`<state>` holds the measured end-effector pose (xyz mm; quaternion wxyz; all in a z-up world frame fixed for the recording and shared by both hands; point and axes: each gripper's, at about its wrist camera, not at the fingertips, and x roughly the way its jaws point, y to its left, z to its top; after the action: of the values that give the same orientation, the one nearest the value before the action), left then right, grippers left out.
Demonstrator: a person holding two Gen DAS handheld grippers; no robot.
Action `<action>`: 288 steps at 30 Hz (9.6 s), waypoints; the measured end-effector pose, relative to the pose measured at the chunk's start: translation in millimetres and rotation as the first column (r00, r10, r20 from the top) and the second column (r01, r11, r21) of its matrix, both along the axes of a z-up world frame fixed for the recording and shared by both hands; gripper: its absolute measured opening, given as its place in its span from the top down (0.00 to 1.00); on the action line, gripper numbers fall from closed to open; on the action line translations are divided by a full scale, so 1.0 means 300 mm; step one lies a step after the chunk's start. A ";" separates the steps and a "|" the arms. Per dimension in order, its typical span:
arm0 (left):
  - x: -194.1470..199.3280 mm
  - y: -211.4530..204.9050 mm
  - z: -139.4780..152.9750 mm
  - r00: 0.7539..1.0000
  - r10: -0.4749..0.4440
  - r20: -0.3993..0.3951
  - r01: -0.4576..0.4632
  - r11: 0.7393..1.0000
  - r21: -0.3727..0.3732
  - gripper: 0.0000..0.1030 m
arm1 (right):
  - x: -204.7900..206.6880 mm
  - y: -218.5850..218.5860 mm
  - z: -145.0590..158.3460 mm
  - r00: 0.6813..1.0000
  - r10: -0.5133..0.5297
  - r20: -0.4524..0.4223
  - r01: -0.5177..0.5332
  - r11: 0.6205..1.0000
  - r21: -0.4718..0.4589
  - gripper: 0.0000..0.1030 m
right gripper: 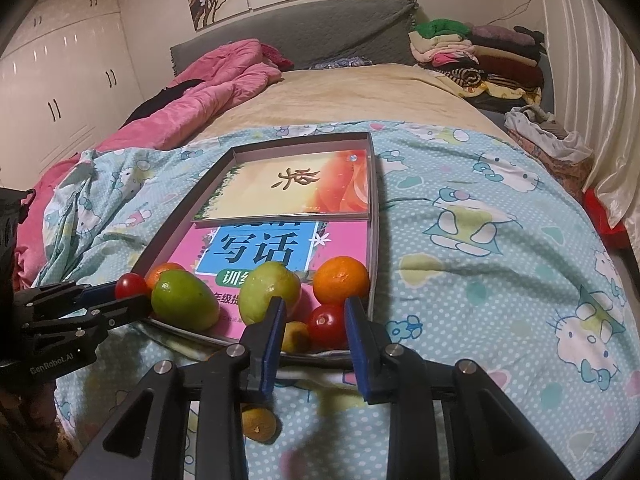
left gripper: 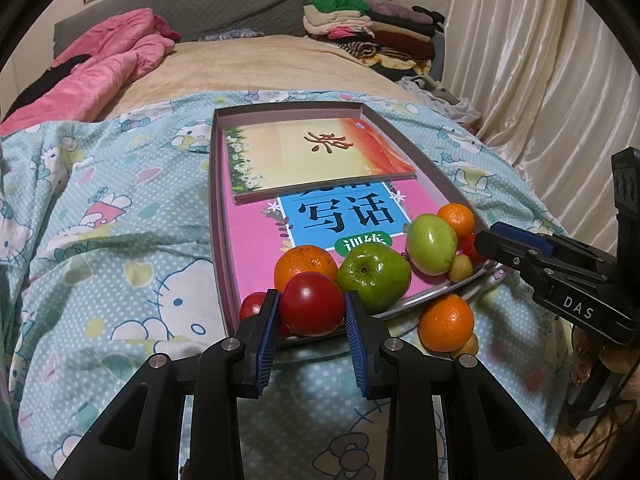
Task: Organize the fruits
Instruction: 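Open the right tool onto the book while the left tool releases its tomato at the tray rim, then withdraw both open tools toward the orange and brown fruit before the tray, then grasp the orange with the left tool while the right tool grasps the small brown fruit, then carry the orange with the left tool while the right tool carries the brown fruit into the tray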
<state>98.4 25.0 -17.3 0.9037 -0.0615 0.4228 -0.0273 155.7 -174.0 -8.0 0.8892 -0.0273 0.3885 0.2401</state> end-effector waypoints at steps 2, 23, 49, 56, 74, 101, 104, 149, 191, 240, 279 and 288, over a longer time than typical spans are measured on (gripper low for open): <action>0.001 0.000 0.002 1.000 0.001 0.000 -0.001 1.000 0.000 0.68 | 0.000 0.001 -0.001 1.000 0.000 -0.001 0.000 1.000 0.003 0.69; -0.009 0.006 0.033 0.999 0.022 0.029 -0.022 1.000 -0.007 0.48 | -0.016 0.011 0.021 1.000 0.013 0.028 -0.013 1.000 0.017 0.52; -0.031 0.050 0.084 0.993 0.070 0.092 -0.065 0.996 -0.056 0.32 | -0.032 -0.004 0.044 0.997 -0.010 0.077 0.008 1.000 0.030 0.28; -0.042 0.106 0.101 0.986 0.129 0.107 -0.117 0.987 -0.114 0.28 | -0.035 -0.007 0.049 0.997 -0.015 0.081 0.012 0.999 0.037 0.27; -0.081 0.062 0.133 0.985 0.111 0.135 -0.096 0.989 -0.109 0.24 | -0.087 -0.036 0.098 0.993 -0.024 0.120 0.015 0.997 0.077 0.18; -0.102 -0.070 0.124 0.996 -0.009 0.088 0.020 0.991 -0.135 0.24 | -0.196 0.002 0.060 1.000 0.003 0.013 -0.002 1.000 -0.025 0.14; -0.102 -0.088 0.121 0.996 -0.029 0.082 0.040 0.990 -0.134 0.24 | -0.200 0.002 0.055 1.000 0.001 0.004 -0.001 1.000 -0.030 0.14; 0.026 -0.206 -0.062 0.965 -0.239 -0.110 0.214 0.956 -0.202 0.46 | -0.158 0.135 -0.150 0.976 0.100 -0.191 -0.132 0.978 -0.162 0.72; 0.019 -0.162 -0.005 0.972 -0.233 -0.043 0.216 0.947 -0.240 0.61 | -0.140 0.080 -0.115 0.976 0.099 -0.195 -0.113 0.992 -0.060 0.75; 0.000 -0.032 0.121 0.991 -0.087 0.104 0.101 0.985 -0.139 0.61 | -0.055 -0.022 0.075 0.999 0.020 0.028 -0.024 0.991 0.133 0.75; 0.099 -0.231 0.042 0.979 -0.199 0.039 0.200 0.980 -0.012 0.61 | 0.026 -0.022 0.075 0.999 0.008 0.043 -0.014 0.991 0.134 0.75; 0.108 -0.221 0.032 0.980 -0.196 0.046 0.198 0.980 -0.034 0.60 | 0.052 0.011 0.074 0.996 0.045 0.083 -0.052 0.995 0.082 0.75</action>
<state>130.8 -41.4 -7.8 0.9040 -0.0363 0.4068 -0.1262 171.3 -170.7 14.2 0.8986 -0.0092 0.3407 0.2763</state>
